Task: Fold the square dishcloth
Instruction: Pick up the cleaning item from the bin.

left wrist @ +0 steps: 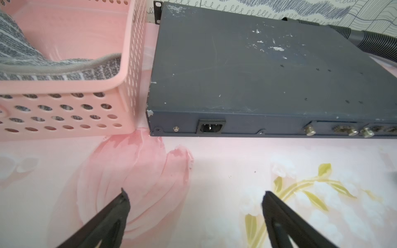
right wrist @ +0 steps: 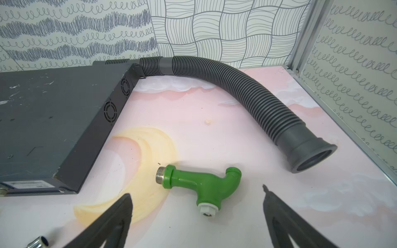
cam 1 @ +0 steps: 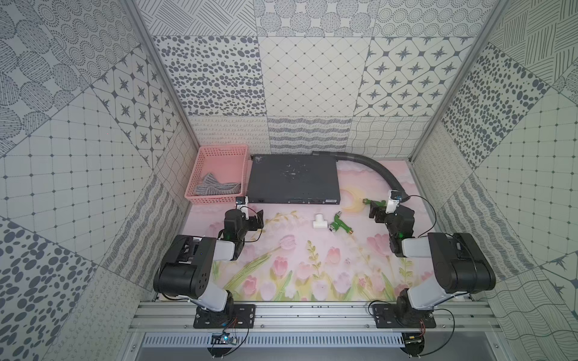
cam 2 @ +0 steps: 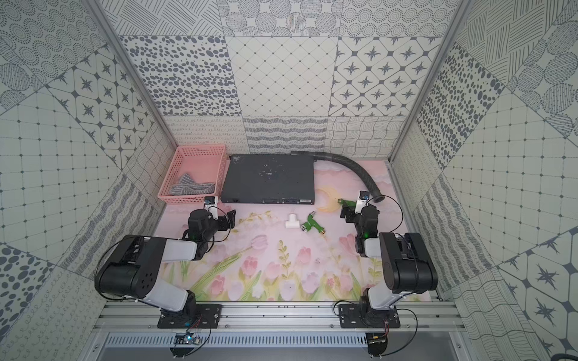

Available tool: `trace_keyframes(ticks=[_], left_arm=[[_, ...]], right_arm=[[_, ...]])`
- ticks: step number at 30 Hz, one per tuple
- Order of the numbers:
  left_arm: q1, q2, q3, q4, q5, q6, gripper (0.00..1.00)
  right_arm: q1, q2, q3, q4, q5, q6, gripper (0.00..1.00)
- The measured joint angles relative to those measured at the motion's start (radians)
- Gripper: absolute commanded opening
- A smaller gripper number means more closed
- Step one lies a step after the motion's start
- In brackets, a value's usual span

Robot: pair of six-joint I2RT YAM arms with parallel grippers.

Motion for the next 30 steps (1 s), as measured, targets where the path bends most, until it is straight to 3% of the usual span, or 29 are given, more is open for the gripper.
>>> trace_keyframes(ticks=[25, 30], left_arm=[[0.0, -0.002, 0.0, -0.001, 0.001, 0.0, 0.99], [0.0, -0.068, 0.0, -0.029, 0.001, -0.001, 0.99]], right_arm=[[0.0, 0.0, 0.0, -0.014, -0.04, -0.004, 0.97], [0.0, -0.036, 0.0, -0.046, -0.035, -0.004, 0.97]])
